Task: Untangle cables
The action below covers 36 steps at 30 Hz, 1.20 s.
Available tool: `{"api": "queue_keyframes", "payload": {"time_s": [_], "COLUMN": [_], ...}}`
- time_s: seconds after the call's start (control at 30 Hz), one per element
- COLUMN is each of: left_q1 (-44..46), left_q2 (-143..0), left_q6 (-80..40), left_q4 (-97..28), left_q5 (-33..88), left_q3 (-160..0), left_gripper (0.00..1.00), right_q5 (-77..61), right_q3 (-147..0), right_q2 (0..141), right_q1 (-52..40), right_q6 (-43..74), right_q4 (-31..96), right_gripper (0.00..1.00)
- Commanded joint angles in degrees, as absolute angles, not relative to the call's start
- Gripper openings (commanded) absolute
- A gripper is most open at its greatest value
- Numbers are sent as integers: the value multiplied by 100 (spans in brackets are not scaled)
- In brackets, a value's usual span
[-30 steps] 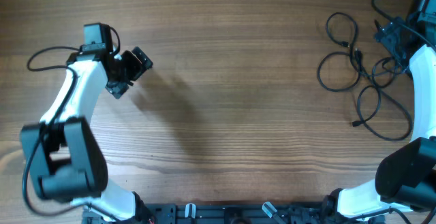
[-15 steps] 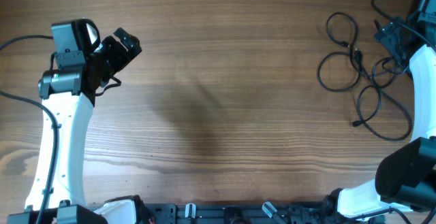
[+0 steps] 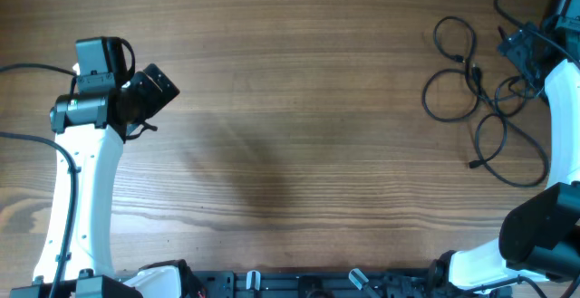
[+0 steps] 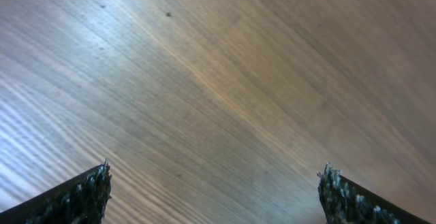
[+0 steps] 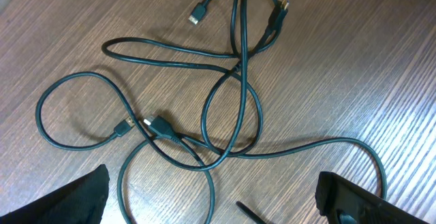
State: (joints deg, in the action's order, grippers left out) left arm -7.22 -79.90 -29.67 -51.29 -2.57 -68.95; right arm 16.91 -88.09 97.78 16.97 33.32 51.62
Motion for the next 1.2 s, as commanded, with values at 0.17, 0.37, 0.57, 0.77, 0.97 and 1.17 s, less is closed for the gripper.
{"api": "queue_keyframes", "payload": {"time_s": [0.17,0.37,0.57,0.77,0.97,1.17], "left_q1": [-685,-685,-685,-685,-685,-685], "left_q2": [-7874,-7874,-7874,-7876,-7874,-7872], "left_q6": [-2875,-2875,-2873,-2873,-2899,-2902], "left_q4": [-4278,-2698,-906,779,1796,1931], "left_q5": [-541,-209,180,211,211,246], "left_q3": [-5863,-4386,-2987,-1566,-652,-292], "left_gripper": [100,100,100,100,100,100], "right_q5": [1658,1658,1660,1658,1660,1658], "right_q3": [-8761,-8761,-8761,-8761,-8761,-8761], "right_q2": [9885,9885,9885,9885,9885,9885], "right_q1": [1691,1691,1691,1691,1691,1691], "right_q6": [3306,3306,3304,3304,3306,3306], "right_q4": [5144,5144,5144,5144,5144,5144], "right_gripper": [100,100,100,100,100,100]}}
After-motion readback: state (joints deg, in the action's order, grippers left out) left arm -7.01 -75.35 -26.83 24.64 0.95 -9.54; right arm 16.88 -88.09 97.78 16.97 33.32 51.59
